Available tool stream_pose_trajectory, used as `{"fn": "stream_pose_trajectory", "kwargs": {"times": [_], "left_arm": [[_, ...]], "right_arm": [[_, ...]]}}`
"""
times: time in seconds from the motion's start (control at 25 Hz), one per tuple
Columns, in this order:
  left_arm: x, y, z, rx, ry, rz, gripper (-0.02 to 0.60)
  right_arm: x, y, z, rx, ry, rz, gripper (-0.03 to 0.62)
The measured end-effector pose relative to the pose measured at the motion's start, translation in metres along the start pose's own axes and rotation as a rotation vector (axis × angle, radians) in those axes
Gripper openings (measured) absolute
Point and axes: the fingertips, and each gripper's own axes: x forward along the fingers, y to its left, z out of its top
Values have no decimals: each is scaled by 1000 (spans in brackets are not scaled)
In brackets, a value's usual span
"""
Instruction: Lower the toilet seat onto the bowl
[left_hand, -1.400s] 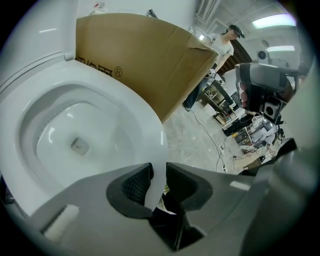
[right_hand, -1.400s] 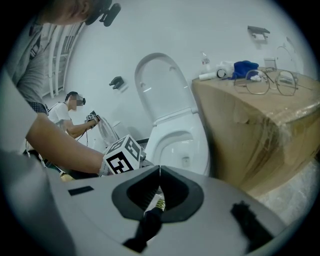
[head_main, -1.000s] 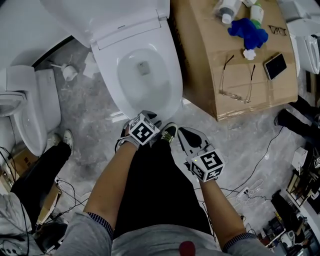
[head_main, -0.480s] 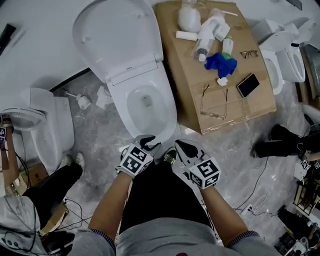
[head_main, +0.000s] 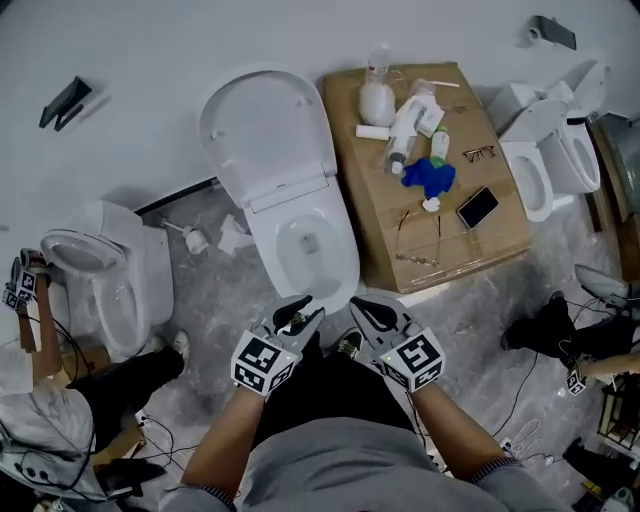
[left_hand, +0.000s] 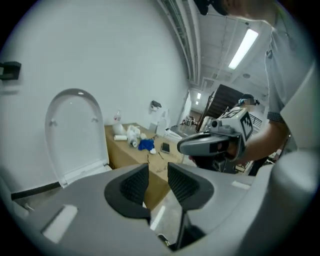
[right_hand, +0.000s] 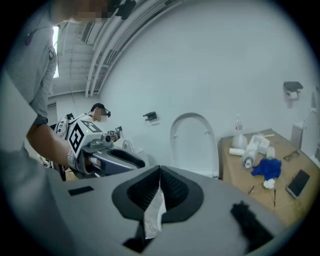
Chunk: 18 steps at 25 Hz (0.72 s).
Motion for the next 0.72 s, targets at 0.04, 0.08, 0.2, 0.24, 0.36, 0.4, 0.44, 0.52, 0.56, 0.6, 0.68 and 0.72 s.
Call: {"fn": "stream_pose_trajectory", "kwargs": {"times": [0.04,0.08,0.2,0.24,0.36,0.4,0.44,0.52,0.56,0.6,0.68,0.72], "left_arm": [[-9,-4,14,8,-29,12,127],[-18,-7,27,19,-56,27,121],[-43,-12,59,57,-121,89,96],[-51,-14,68,70,-139,105,92],[-79,-27,86,93,-182,126,61],[-87,-32,89,97,-190,129,55],[-93,-37,93,100,-199,132,54],[-104,-44,104,106,-225,139,40],[-109,-47,110,112,-242,143,29],[-114,-50,117,121,-259,143,14],[-125,-56,128,145,-282,134,11],[-131,-58,134,157,-292,127,11]], "right_arm": [[-4,5,10,-12,-9,10,14],[-9,9,20,-21,-19,20,14],[-16,21,50,-54,-55,53,14],[-19,26,59,-68,-64,63,14],[-31,47,81,-91,-88,83,14],[-36,55,89,-96,-100,92,14],[-40,63,96,-104,-113,102,14],[-47,74,111,-137,-138,121,14],[-49,79,118,-161,-150,127,14],[-51,85,126,-186,-162,130,14],[-53,95,137,-223,-179,129,14],[-53,100,142,-229,-185,128,14]]}}
